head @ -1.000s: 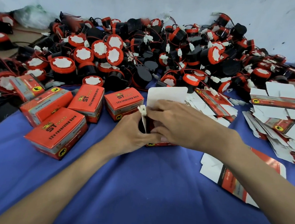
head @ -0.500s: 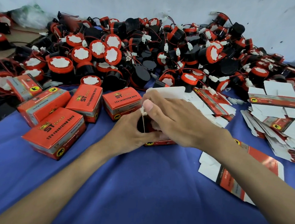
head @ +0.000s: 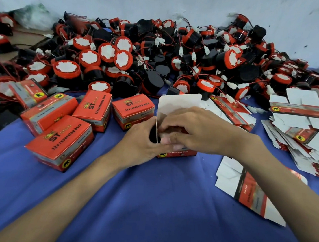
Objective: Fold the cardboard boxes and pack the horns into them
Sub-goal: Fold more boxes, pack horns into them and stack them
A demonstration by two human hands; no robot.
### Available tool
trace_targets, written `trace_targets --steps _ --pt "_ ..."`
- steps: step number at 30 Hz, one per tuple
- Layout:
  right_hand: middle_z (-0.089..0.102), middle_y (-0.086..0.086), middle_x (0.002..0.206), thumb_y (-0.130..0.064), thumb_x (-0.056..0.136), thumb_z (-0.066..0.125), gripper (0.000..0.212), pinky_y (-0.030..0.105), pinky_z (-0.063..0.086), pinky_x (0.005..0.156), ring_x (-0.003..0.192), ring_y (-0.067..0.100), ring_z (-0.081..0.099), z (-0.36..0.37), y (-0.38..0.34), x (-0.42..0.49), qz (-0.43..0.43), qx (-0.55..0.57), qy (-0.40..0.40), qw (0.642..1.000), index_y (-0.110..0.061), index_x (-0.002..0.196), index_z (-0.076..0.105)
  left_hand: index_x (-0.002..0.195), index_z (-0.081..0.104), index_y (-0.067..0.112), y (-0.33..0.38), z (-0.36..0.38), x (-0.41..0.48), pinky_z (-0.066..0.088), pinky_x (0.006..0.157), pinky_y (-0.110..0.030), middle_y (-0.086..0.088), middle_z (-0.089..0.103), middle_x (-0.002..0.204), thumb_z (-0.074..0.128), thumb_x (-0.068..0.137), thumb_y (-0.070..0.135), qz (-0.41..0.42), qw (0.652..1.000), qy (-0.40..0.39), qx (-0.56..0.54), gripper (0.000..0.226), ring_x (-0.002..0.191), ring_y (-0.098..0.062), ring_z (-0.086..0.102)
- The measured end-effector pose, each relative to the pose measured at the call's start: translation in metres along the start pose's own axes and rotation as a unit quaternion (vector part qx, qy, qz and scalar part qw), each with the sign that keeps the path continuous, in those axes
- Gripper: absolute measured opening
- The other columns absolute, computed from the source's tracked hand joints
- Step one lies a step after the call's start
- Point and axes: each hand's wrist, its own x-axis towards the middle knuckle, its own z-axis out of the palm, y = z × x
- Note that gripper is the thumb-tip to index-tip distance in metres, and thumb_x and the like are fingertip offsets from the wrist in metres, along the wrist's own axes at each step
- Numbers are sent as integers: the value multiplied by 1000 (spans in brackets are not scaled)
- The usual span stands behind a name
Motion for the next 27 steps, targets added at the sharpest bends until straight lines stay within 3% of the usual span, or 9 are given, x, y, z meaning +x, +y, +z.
trace_targets --steps 6,8,10,12,15,18,22,25,27 --pt "66 -10 101 -35 96 54 19 40 46 80 100 13 56 4 -5 2 8 -14 41 999 -29 94 71 103 58 38 1 -4 -1 47 86 -18 21 67 101 69 57 65 -5 1000 -24 -4 54 99 6 60" --pt "63 -8 105 -31 100 48 22 32 44 79 106 13 54 6 -7 2 -4 -69 48 996 -30 99 70 105 59 37 1 -5 -1 49 90 -22 19 67 103 72 56 62 -10 999 -32 -10 57 101 5 60" --pt "61 -8 110 -31 102 44 25 21 33 75 113 12 51 8 -9 4 -49 -144 41 987 -31 107 69 107 59 34 0 -5 0 50 92 -29 17 68 104 75 56 55 -9 999 -40 -22 56 102 1 62" --pt "59 -8 117 -38 102 39 32 19 26 82 120 11 45 8 -9 4 -73 -164 14 984 -30 112 68 109 58 30 -1 -5 1 51 92 -33 13 68 104 76 54 51 -15 999 -47 -21 61 102 -4 63" --pt "50 -10 125 -51 99 27 46 19 19 95 122 7 30 6 -7 -1 -50 -152 -33 987 -29 109 66 111 54 31 -3 -4 1 50 90 -26 15 66 106 80 55 45 -13 999 -47 -3 64 101 0 61" --pt "50 -11 123 -46 99 30 42 15 14 87 118 5 29 4 -5 -5 -51 -112 -37 992 -30 104 69 108 52 43 0 -4 -1 46 89 -16 21 64 108 78 58 43 -1 999 -47 -5 57 103 8 58" --pt "54 -13 119 -40 99 39 32 17 22 88 116 4 35 4 -3 -1 -46 -124 -24 991 -32 103 70 103 51 44 3 -6 -1 44 93 -18 20 64 107 77 59 44 -8 998 -60 0 51 104 6 58" --pt "59 -11 112 -34 96 47 26 16 27 82 112 8 42 3 -4 -1 -50 -111 -18 992 -29 97 72 111 52 38 4 -10 -1 44 97 -23 16 64 111 76 61 43 -9 997 -75 -6 56 108 2 58" --pt "61 -8 105 -30 93 50 22 26 39 82 109 11 46 3 -6 0 -39 -117 -14 992 -27 91 72 117 54 28 4 -12 -3 44 100 -29 10 64 114 75 61 47 -7 996 -91 -11 63 111 -5 57"
